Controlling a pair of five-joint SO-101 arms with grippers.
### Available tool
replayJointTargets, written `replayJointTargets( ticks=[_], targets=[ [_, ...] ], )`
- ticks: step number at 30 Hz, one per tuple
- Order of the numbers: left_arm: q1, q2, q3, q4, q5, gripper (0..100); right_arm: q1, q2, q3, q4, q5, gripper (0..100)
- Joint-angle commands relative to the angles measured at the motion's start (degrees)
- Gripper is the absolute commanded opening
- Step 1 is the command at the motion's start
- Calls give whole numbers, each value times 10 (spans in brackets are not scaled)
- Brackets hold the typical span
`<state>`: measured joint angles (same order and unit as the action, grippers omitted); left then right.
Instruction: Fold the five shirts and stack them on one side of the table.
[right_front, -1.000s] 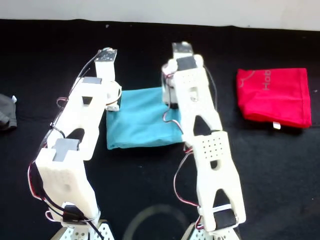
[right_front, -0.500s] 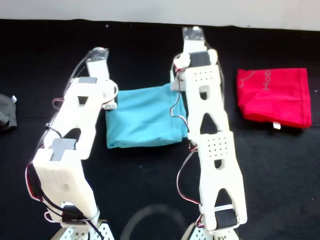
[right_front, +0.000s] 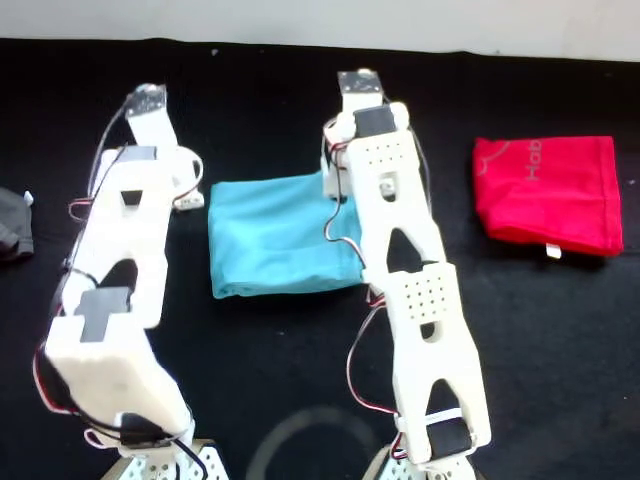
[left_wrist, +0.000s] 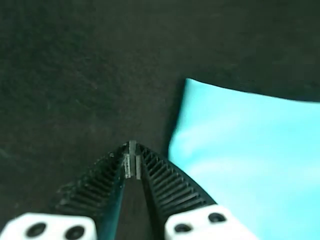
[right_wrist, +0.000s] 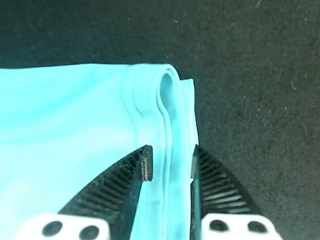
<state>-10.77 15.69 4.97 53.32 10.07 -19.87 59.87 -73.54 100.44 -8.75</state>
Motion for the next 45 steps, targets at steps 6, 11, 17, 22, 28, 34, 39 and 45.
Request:
replayJointTargets(
  ticks=[6, 11, 17, 22, 28, 34, 39, 45],
  targets=[
    [-5, -164, -7, 98, 0, 10, -33, -36, 4, 6, -22, 303],
    [-6, -188, -7, 113, 0, 10, -51, -15, 7, 4, -29, 303],
    [-38, -188, -7, 117, 0, 10, -54, 63, 4, 1, -29, 303],
    [-65, -189, 8, 113, 0, 10, -60, 109, 4, -16, -29, 266],
    [-69, -188, 61, 101, 0, 10, -59, 115, 4, -10, -24, 15],
    [-69, -188, 175, 31, -61, 10, -19, 111, -68, 7, 7, 7],
    [-70, -187, 276, -47, -110, 10, 17, 20, -96, 8, 54, 6],
    [-67, -190, 394, -166, -116, 10, 59, -179, 61, 7, 139, 6]
  ],
)
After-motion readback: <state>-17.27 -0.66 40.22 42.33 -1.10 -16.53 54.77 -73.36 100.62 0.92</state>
